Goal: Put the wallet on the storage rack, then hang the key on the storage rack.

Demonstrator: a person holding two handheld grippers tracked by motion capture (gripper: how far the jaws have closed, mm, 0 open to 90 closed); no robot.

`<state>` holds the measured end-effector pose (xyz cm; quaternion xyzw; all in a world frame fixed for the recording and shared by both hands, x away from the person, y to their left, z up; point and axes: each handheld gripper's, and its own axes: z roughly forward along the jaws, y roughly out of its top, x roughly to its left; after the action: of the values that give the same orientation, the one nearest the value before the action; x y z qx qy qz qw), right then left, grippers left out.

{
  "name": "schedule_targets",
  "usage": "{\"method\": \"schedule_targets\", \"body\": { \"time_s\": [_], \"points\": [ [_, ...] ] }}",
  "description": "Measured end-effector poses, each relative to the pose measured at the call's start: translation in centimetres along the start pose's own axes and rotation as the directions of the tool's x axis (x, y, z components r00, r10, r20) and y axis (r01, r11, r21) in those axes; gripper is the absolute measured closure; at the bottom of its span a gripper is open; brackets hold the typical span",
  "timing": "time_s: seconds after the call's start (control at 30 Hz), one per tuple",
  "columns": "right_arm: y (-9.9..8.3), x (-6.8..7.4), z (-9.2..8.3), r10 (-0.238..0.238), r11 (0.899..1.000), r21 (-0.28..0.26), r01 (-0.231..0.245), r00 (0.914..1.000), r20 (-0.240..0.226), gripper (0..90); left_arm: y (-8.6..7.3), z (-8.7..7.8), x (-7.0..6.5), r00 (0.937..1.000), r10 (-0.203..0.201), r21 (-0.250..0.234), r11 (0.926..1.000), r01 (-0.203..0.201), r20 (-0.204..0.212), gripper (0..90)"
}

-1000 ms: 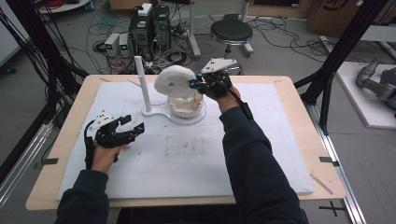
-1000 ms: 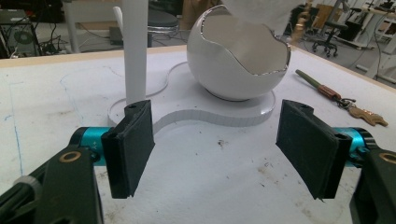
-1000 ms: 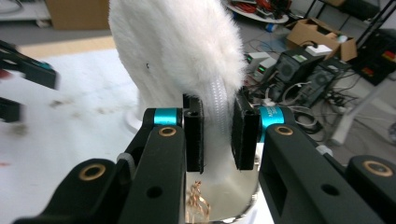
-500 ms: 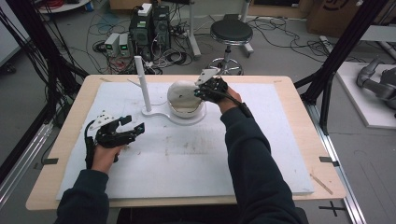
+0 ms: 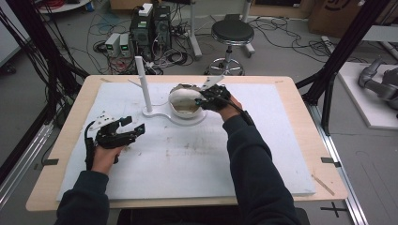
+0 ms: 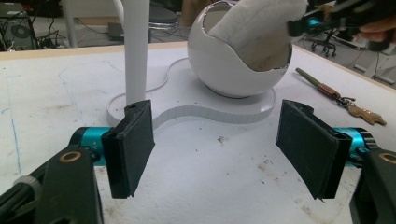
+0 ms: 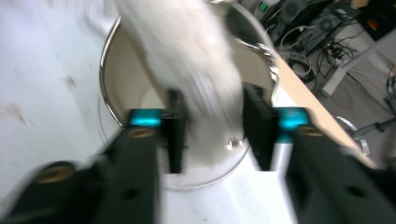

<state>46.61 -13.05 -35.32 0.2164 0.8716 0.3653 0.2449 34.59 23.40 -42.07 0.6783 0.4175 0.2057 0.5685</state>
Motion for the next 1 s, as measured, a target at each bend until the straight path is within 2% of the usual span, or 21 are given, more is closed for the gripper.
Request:
{"method": "schedule_targets", "body": {
  "time_s": [0.07,0.1,0.13,0.17,0.2,0.23,0.27,0.3,0.33,0.47,0.53,0.6,0.63,0.7,0.87,0.9,1.0],
  "points": [
    [-0.7,-0.5,-1.2,0.085,0.996,-0.006,-0.085,0.9961,-0.02,45.1,0.0,-0.1,0.1,1.0,0.001,0.002,1.0,-0.001,-0.003,27.3],
    [-0.7,-0.5,-1.2,0.085,0.996,-0.006,-0.085,0.9961,-0.02,45.1,0.0,-0.1,0.1,1.0,0.001,0.002,1.0,-0.001,-0.003,27.3],
    [-1.9,-0.8,-2.8,0.126,0.989,-0.075,-0.125,0.9921,0.006,44.8,-0.1,0.0,0.1,1.0,0.002,0.002,1.0,-0.002,-0.001,27.3],
    [-1.9,-0.8,-2.8,0.126,0.989,-0.075,-0.125,0.9921,0.006,44.8,-0.1,0.0,0.1,1.0,0.002,0.002,1.0,-0.002,-0.001,27.3],
    [-2.7,-1.2,-4.4,0.168,0.982,-0.088,-0.166,0.9856,0.015,40.9,-0.1,-0.1,0.2,1.0,0.002,0.005,1.0,-0.002,-0.002,27.3],
    [-3.4,-1.2,-5.2,0.186,0.975,-0.126,-0.182,0.9821,0.026,41.3,-0.1,-0.1,0.3,1.0,0.003,0.007,1.0,-0.003,-0.005,27.3],
    [-3.8,-1.3,-5.9,0.199,0.971,-0.143,-0.192,0.9796,0.031,39.6,-0.1,-0.1,0.3,1.0,0.003,0.007,1.0,-0.003,-0.005,27.3],
    [-3.8,-1.3,-5.9,0.199,0.971,-0.143,-0.192,0.9796,0.031,39.6,-0.2,-0.2,0.3,1.0,-0.002,0.003,1.0,0.002,-0.008,27.3],
    [-5.2,-1.4,-7.5,0.245,0.96,-0.155,-0.235,0.9684,0.049,36.8,-0.2,-0.5,0.4,0.9999,0.0,0.001,1.0,0.0,-0.017,27.3],
    [-7.9,-1.3,-9.7,0.309,0.942,-0.165,-0.293,0.9471,0.085,33.4,-0.4,-0.9,0.7,0.9994,-0.012,-0.008,0.9999,0.012,-0.033,27.3],
    [-9.3,-1.0,-10.3,0.356,0.927,-0.156,-0.34,0.9305,0.087,30.6,-0.3,-0.9,0.7,0.9994,-0.016,-0.016,0.9997,0.015,-0.032,27.3],
    [-10.7,-0.7,-10.7,0.381,0.919,-0.144,-0.367,0.9208,0.083,30.4,-0.3,-0.9,0.7,0.9993,-0.01,-0.014,0.9999,0.01,-0.036,27.3],
    [-10.7,-0.7,-10.7,0.381,0.919,-0.144,-0.367,0.9208,0.083,30.4,-0.4,-0.9,0.6,0.9994,-0.008,-0.01,0.9999,0.008,-0.032,27.3],
    [-12.1,-0.1,-11.0,0.404,0.912,-0.113,-0.394,0.911,0.085,29.3,-0.4,-0.8,0.4,0.9994,0.002,-0.006,1.0,-0.002,-0.036,27.3],
    [-13.4,0.4,-11.3,0.416,0.908,-0.096,-0.407,0.9034,0.103,28.1,-0.4,-0.8,0.4,0.9993,0.002,-0.003,1.0,-0.002,-0.038,27.3],
    [-13.8,0.4,-11.2,0.421,0.907,-0.088,-0.413,0.898,0.127,27.2,-0.4,-0.9,0.4,0.9993,0.005,-0.003,1.0,-0.005,-0.037,27.3],
    [-14.4,0.4,-10.8,0.443,0.896,-0.07,-0.438,0.8829,0.155,25.5,-0.4,-0.8,0.5,0.9993,0.001,-0.006,1.0,-0.001,-0.039,27.3]
  ]
}}
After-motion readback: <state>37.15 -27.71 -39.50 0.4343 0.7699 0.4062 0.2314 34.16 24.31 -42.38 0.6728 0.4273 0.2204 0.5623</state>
